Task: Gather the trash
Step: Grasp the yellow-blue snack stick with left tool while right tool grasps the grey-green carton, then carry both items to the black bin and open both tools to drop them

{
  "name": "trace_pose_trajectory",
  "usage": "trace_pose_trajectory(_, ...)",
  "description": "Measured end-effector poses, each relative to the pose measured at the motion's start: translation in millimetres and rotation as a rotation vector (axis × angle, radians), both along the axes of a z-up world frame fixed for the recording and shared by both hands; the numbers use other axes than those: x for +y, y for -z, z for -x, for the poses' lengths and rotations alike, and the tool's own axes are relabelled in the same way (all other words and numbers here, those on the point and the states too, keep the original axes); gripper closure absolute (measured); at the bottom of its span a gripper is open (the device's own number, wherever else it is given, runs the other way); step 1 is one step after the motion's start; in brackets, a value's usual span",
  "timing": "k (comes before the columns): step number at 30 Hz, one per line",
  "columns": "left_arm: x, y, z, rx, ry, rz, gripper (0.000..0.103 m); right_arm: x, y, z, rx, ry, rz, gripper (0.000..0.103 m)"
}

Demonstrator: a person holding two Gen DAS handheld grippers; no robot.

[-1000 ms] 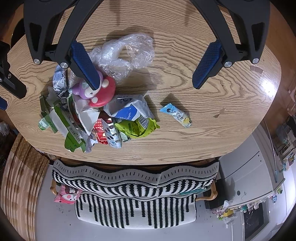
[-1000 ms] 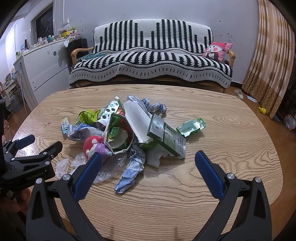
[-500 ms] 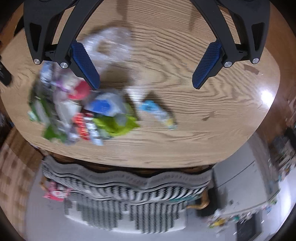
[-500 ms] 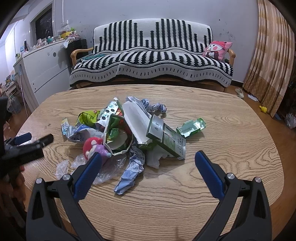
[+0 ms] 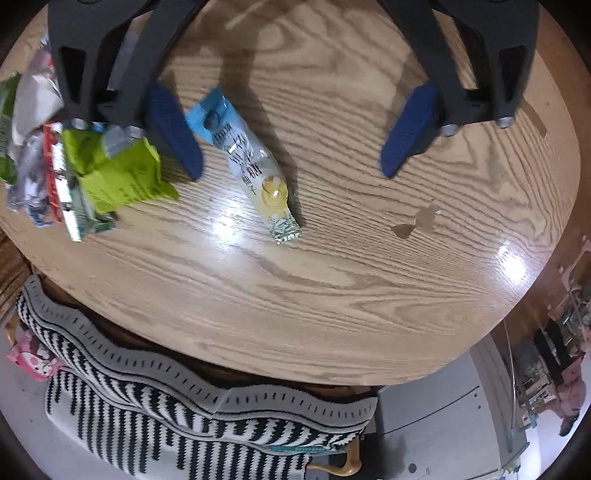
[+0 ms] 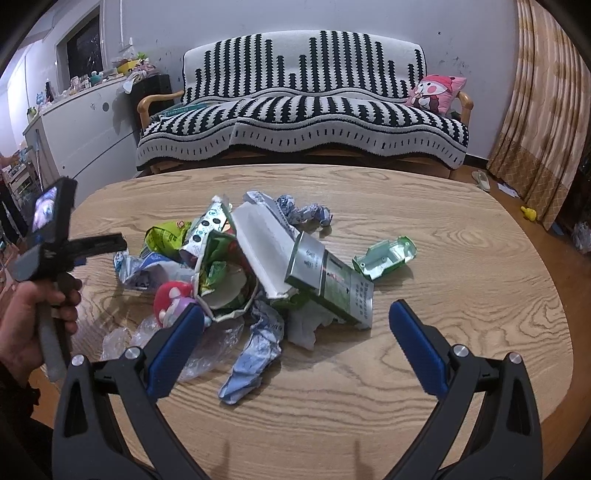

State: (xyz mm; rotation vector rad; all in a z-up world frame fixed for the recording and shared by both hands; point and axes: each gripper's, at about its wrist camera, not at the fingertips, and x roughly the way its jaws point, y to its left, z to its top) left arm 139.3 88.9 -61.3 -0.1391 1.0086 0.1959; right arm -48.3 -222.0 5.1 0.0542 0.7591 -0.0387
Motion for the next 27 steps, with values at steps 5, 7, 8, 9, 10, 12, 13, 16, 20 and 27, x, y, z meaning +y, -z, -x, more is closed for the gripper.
trace_pose_trajectory(5, -4.3, 4.0, 4.1, 0.012, 0.038, -0.022, 0.082, -5.4, 3.6, -20.6, -0.008, -0.015, 0.034, 0.008)
trace_pose_trajectory(7, 2.8, 0.1, 8.5, 0.002, 0.028, 0.014, 0.086, -4.4, 8.8, -33.9, 0.004, -0.033, 0.044, 0.012)
trace_pose_trajectory(8, 5.7, -2.4, 11.7, -0.005, 0.022, 0.014, 0.090, -3.5, 12.2, -43.4, 0.023, -0.052, 0.049, 0.015)
trace_pose_trajectory(9, 7.7, -6.4, 15.2, -0.019, 0.019, 0.009, 0.095, -4.0, 15.6, -47.1, 0.028, -0.053, 0.058, 0.018)
trace_pose_trajectory(10, 9.7, -13.5, 20.6, -0.039, 0.015, 0.000, 0.098, -6.8, 18.3, -52.3, 0.036, -0.049, 0.062, 0.021)
trace_pose_trajectory(12, 10.4, -25.6, 28.3, -0.076, 0.020, -0.012, 0.099, -19.3, 24.3, -59.9, 0.053, -0.027, 0.013, 0.022)
trace_pose_trajectory(13, 8.3, -33.4, 33.2, -0.102, 0.032, -0.024, 0.099, -27.0, 27.3, -63.9, 0.061, -0.011, -0.026, 0.024)
trace_pose_trajectory(16, -1.7, -48.5, 44.7, -0.145, 0.072, -0.031, 0.099, -43.6, 41.3, -80.3, 0.110, 0.026, -0.109, 0.031)
trace_pose_trajectory(20, -22.3, -60.8, 60.4, -0.176, 0.144, -0.049, 0.099, -48.8, 53.8, -84.5, 0.149, 0.016, -0.190, 0.068)
trace_pose_trajectory(27, -59.0, -73.6, 83.2, -0.208, 0.262, -0.035, 0.099, -67.3, 19.8, -53.9, 0.035, 0.055, -0.214, 0.079)
